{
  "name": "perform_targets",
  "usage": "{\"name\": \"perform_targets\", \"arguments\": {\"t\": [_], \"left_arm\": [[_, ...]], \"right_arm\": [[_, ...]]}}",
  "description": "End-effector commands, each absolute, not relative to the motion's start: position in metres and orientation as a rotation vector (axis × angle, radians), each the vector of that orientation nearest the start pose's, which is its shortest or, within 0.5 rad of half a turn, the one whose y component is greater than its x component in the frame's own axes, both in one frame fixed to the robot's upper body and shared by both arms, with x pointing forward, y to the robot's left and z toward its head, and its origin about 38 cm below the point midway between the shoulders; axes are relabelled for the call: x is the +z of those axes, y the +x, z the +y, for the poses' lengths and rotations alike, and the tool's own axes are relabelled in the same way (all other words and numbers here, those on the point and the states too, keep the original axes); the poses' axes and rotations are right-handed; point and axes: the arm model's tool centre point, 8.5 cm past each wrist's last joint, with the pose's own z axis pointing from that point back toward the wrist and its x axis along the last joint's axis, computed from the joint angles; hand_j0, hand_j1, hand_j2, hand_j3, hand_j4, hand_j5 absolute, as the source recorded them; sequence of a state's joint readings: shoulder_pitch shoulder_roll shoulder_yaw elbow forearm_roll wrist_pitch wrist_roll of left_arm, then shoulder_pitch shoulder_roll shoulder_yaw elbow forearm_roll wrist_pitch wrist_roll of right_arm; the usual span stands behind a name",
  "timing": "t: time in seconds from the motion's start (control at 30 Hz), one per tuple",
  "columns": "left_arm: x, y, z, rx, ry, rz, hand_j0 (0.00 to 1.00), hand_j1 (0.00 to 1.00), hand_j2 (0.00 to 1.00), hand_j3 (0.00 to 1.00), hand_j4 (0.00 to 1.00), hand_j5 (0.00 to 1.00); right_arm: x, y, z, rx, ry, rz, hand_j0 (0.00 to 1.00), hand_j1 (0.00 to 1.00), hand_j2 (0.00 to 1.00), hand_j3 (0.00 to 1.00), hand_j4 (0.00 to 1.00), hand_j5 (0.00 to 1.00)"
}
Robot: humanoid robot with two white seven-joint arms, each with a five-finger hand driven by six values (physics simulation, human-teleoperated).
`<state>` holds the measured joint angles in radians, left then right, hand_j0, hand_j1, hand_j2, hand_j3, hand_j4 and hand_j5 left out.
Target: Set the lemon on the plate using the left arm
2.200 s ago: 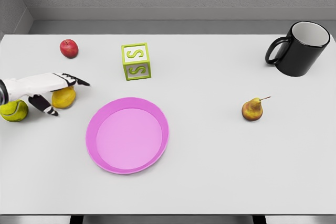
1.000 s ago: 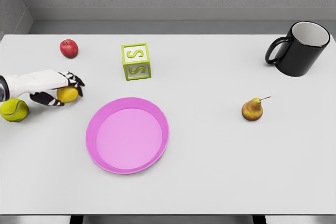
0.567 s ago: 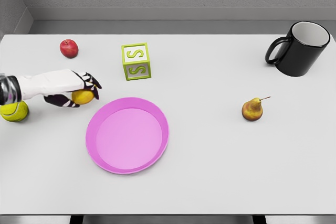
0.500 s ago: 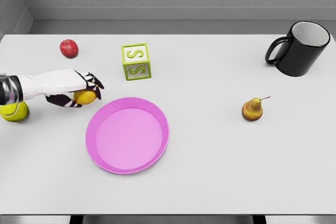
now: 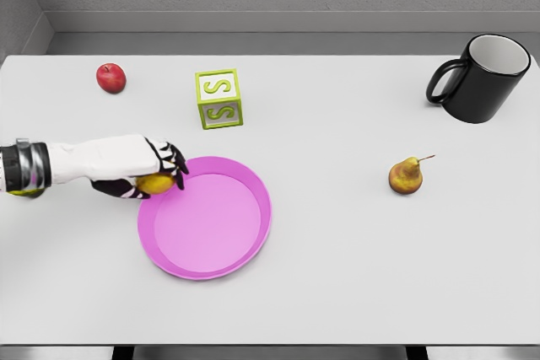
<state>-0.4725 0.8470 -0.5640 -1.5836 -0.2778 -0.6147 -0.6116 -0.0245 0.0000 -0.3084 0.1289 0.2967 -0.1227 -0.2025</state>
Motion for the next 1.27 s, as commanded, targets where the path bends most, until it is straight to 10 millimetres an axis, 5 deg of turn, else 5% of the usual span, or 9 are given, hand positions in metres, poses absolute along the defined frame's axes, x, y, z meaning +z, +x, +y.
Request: {"name": "perform_targets", "arguments": {"t": [0.0, 0.4, 0.47, 0.5, 0.73, 1.07, 1.23], "left_arm": [[0.197, 0.379, 0.276, -2.147, 0.146, -1.466, 0.61, 0.61, 0.61, 0.61, 0.61, 0.61], [0.192, 0.362, 0.254, -2.214, 0.071, -1.483, 0.64, 0.64, 0.64, 0.64, 0.64, 0.64], [0.189, 0.361, 0.252, -2.219, 0.058, -1.477, 0.95, 0.95, 0.95, 0.95, 0.95, 0.95], [0.188, 0.361, 0.252, -2.220, 0.056, -1.476, 0.99, 0.99, 0.99, 0.99, 0.99, 0.99], [0.193, 0.365, 0.254, -2.217, 0.074, -1.481, 1.00, 1.00, 1.00, 1.00, 1.00, 1.00], [0.225, 0.394, 0.329, -2.066, 0.273, -1.409, 1.00, 1.00, 1.00, 1.00, 1.00, 1.00], [0.219, 0.393, 0.333, -2.063, 0.273, -1.390, 1.00, 1.00, 1.00, 1.00, 1.00, 1.00]], "right_arm": [[-0.257, -0.014, -0.275, -0.016, -0.252, -0.023, 1.00, 1.00, 1.00, 1.00, 1.00, 1.00], [-0.257, -0.014, -0.275, -0.016, -0.252, -0.023, 1.00, 1.00, 1.00, 1.00, 1.00, 1.00], [-0.257, -0.014, -0.275, -0.016, -0.252, -0.023, 1.00, 1.00, 1.00, 1.00, 1.00, 1.00], [-0.257, -0.014, -0.275, -0.016, -0.252, -0.023, 1.00, 1.00, 1.00, 1.00, 1.00, 1.00], [-0.257, -0.014, -0.275, -0.016, -0.252, -0.023, 1.00, 1.00, 1.00, 1.00, 1.00, 1.00], [-0.257, -0.014, -0.275, -0.016, -0.252, -0.023, 1.00, 1.00, 1.00, 1.00, 1.00, 1.00], [-0.257, -0.014, -0.275, -0.016, -0.252, -0.023, 1.00, 1.00, 1.00, 1.00, 1.00, 1.00]]}}
